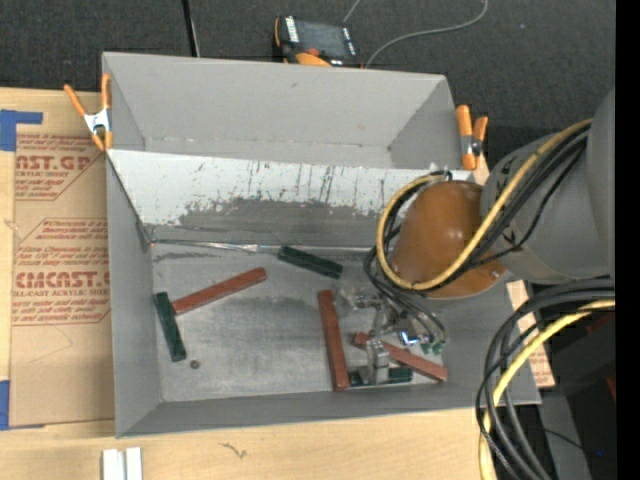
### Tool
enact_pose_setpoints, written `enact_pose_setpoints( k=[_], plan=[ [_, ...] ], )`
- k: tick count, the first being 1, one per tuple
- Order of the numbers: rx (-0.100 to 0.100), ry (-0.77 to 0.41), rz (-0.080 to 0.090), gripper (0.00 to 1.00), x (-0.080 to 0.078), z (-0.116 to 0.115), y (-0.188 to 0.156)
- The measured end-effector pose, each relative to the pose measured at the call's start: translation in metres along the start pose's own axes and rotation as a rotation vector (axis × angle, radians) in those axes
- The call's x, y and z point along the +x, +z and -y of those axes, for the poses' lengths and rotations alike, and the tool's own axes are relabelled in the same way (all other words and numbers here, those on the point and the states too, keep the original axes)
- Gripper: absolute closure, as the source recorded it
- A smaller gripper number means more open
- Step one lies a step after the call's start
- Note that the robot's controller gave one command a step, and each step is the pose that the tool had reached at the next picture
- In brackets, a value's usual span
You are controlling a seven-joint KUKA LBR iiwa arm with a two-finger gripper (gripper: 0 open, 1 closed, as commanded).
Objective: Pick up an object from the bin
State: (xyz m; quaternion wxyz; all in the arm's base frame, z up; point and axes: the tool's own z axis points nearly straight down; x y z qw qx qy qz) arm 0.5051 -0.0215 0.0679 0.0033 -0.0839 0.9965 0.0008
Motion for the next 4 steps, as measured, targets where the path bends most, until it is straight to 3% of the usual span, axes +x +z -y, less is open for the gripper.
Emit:
enact_pose_setpoints(
  k=[1,2,3,4],
  plan=[
    [0.004,0.035,-0.004,0.0,0.001,0.069,-0.002],
    [0.0,0.029,-0.005,1.0,0.0,0.064,-0.002],
    [0.004,0.039,0.002,1.0,0.004,0.075,-0.128],
    [0.002,-0.358,0.002,1.0,-0.048,0.041,-0.19]
  ],
)
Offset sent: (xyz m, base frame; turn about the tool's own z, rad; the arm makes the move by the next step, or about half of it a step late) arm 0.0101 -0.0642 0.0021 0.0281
